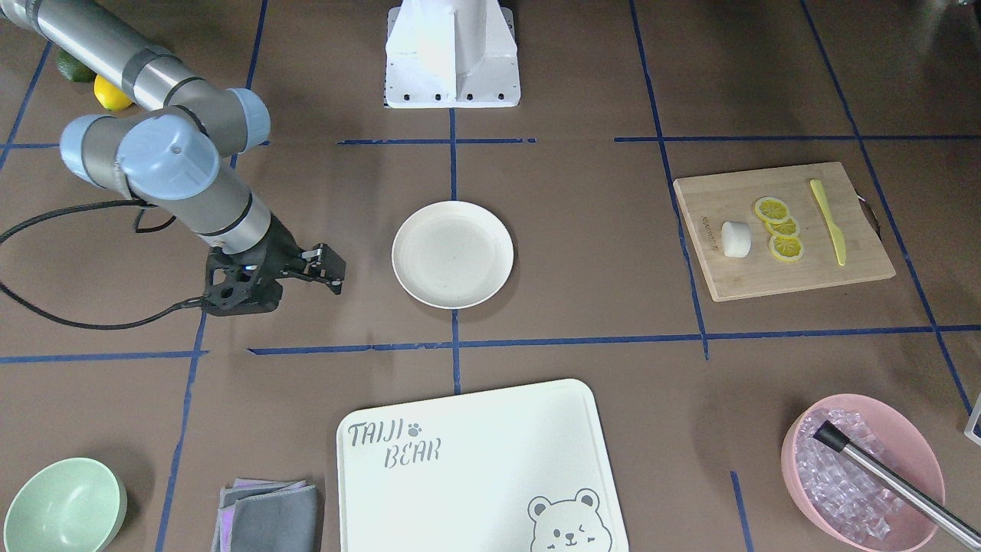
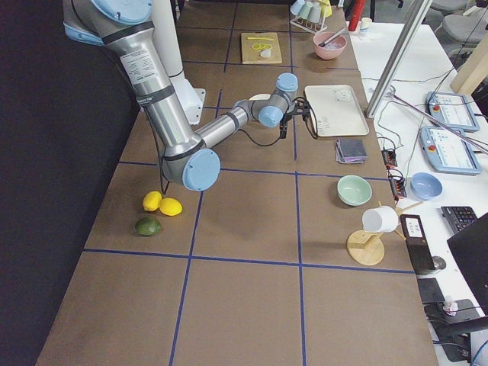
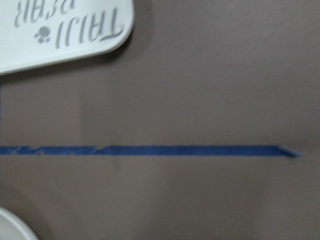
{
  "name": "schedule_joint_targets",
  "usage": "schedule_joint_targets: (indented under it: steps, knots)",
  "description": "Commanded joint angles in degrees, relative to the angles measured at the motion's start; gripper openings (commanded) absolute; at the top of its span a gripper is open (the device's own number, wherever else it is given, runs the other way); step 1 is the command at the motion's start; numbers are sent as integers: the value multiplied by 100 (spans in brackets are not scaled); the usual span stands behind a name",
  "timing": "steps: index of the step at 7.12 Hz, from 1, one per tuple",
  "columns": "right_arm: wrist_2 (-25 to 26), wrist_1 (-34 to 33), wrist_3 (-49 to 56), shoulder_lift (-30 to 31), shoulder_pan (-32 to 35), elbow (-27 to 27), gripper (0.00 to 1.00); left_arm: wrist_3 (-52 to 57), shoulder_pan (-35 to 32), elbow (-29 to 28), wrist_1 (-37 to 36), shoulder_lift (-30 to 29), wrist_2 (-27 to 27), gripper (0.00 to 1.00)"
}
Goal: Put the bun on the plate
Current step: 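Release the plate and withdraw the right arm to rest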
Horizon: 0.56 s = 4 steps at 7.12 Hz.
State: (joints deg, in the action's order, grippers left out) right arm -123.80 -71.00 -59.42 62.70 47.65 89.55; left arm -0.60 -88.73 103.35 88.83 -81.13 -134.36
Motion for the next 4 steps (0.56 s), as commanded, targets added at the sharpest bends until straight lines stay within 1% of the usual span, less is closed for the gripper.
schedule_joint_targets:
  steps: [1, 3, 4]
  knots:
    - [-843, -449, 2240, 643, 1363, 80, 100, -1, 13, -33, -15, 19, 24, 100]
    - [-1040, -467, 4087, 1487, 2358, 80, 100, -45, 39, -25, 2, -25, 7, 100]
    - [-1180, -554, 4723, 1830, 2824, 150, 100, -45, 57, -51, 2, -69, 7, 100]
